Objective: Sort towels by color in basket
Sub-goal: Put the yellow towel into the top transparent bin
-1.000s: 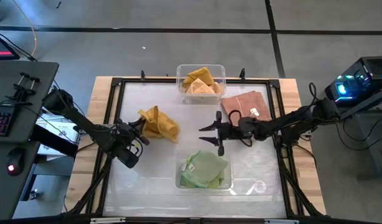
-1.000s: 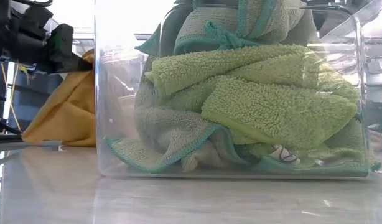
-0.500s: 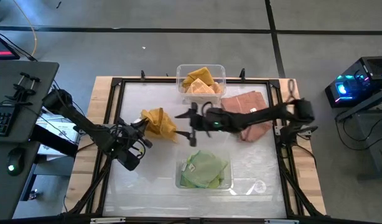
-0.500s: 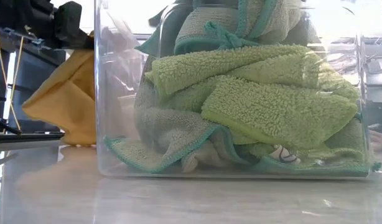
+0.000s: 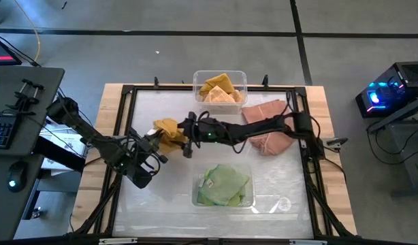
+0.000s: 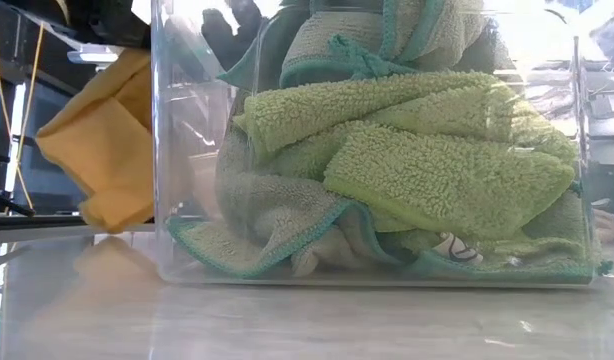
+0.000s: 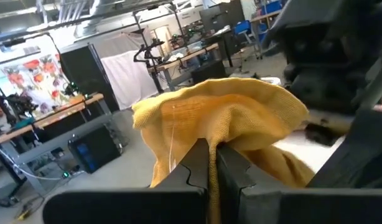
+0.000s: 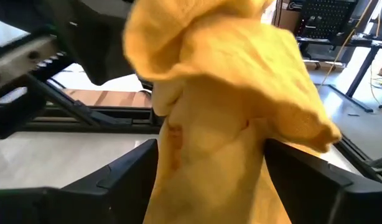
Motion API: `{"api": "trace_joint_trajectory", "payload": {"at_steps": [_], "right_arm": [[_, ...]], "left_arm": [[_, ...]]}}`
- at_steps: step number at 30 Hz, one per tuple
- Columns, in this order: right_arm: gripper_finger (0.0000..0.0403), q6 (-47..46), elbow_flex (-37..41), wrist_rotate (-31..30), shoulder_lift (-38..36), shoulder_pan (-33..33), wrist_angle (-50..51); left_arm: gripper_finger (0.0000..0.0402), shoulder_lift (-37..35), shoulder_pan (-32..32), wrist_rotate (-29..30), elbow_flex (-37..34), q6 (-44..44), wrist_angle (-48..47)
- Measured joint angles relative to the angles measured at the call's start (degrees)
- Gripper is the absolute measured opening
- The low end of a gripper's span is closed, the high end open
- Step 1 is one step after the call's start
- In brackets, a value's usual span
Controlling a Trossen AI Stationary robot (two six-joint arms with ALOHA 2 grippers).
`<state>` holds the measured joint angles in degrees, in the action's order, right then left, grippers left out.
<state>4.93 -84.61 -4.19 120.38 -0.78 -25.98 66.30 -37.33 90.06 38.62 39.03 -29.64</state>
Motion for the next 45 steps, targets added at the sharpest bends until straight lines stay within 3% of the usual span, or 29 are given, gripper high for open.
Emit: {"api": "trace_joint_trajectory", "payload": {"at_steps": [5, 11, 15, 17, 22, 28, 35, 39, 42, 45], "right_arm": [[0.0243, 0.0, -3.8, 1.7, 3.9, 0.0, -2.0], [0.0127, 0.0, -5.0, 2.6, 5.6, -0.5, -1.3], [0.0033, 0.1, -4.9, 2.6, 3.5, -2.0, 6.8], [0.0010, 0.1, -4.9, 1.9, 1.4, -2.9, 13.0], [0.0022, 2.7, -4.9, -6.6, -4.4, -2.8, 27.3], [0.0005, 6.6, -3.9, -12.1, -9.4, -0.6, 38.7], [0.0010, 4.3, 3.8, -1.2, -9.4, -0.4, 28.1], [0.0012, 1.2, 5.5, -0.3, -8.7, -0.7, 22.8], [0.0025, 1.1, 5.8, -0.3, -8.3, -1.5, 22.2], [0.0060, 0.9, 5.2, -0.3, -8.2, -2.5, 22.2]], "left_arm": [[0.0000, 0.0, -0.6, 0.0, 0.0, -0.3, -0.1], [0.0009, 0.0, -0.7, -0.1, 0.0, -1.2, -0.1], [0.0042, 0.0, -0.7, -0.1, 0.0, -1.6, -0.3], [0.0063, 0.0, -0.8, -0.7, 0.0, -2.2, -0.5], [0.0102, 0.0, -1.0, -5.9, 0.0, -1.2, -3.5], [0.0115, 0.0, -1.3, -10.1, -2.0, 14.4, -14.5], [0.0115, 0.0, -2.9, -9.9, -10.9, 24.6, -10.8], [0.0115, 0.0, -4.3, -9.6, -14.6, 26.1, -6.4], [0.0115, 0.0, -5.8, -8.6, -15.3, 23.0, -2.6], [0.0115, 0.0, -7.4, -9.1, -14.4, 12.5, 1.4]]}}
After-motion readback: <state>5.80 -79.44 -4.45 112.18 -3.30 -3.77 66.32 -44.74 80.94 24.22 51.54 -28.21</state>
